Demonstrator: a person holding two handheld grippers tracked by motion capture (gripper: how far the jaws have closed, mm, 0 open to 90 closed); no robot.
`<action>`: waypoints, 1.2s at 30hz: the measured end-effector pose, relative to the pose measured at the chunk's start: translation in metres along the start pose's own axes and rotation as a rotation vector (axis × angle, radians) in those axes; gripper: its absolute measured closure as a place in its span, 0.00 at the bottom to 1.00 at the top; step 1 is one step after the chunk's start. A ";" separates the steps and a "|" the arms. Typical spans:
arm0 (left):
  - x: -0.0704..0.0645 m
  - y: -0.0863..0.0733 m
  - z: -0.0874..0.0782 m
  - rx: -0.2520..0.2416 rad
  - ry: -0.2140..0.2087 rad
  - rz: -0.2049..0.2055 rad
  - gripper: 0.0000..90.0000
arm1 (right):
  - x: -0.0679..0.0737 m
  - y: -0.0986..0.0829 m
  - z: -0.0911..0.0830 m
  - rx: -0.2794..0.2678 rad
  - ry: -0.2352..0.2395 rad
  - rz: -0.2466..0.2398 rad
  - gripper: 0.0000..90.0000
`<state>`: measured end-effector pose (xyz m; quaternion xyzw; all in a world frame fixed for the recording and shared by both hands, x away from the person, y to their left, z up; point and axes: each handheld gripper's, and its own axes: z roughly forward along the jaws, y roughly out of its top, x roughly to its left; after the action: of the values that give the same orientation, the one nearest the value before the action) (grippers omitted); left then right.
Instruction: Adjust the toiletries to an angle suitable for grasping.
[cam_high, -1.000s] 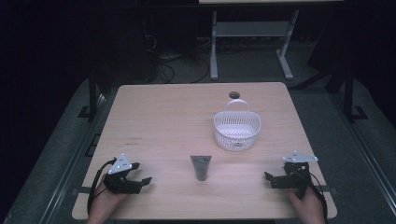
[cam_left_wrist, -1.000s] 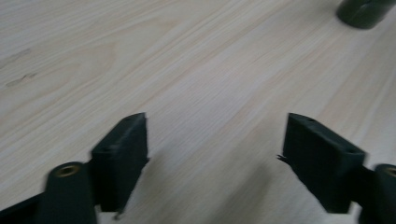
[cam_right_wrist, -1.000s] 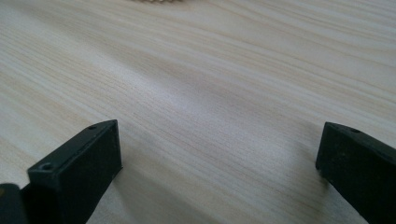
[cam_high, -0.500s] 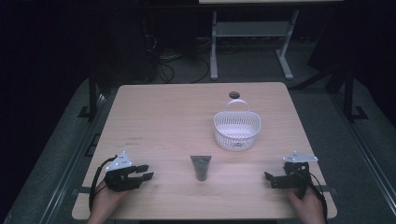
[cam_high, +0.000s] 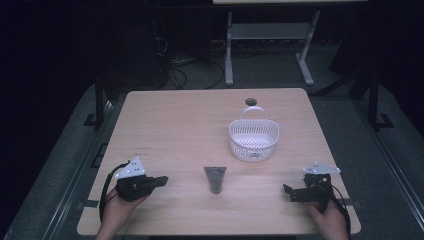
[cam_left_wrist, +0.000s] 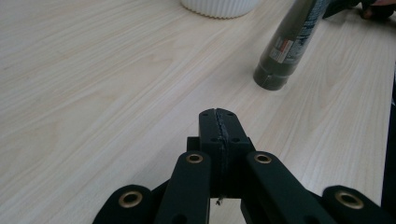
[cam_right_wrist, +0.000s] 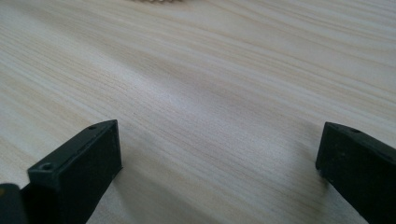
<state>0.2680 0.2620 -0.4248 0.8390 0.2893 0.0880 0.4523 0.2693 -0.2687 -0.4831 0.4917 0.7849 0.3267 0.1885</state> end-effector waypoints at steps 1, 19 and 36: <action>0.000 0.000 0.000 0.000 0.000 0.000 1.00 | 0.000 0.000 0.000 0.000 0.000 0.000 0.00; -0.022 0.033 0.017 -0.028 -0.078 0.060 1.00 | 0.000 0.000 0.000 0.000 0.000 0.000 0.00; -0.040 0.065 0.023 -0.072 -0.143 0.112 1.00 | 0.000 0.000 0.000 0.000 0.000 -0.001 0.00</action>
<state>0.2709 0.1958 -0.3812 0.8411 0.2057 0.0632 0.4962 0.2693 -0.2688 -0.4832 0.4914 0.7850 0.3267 0.1885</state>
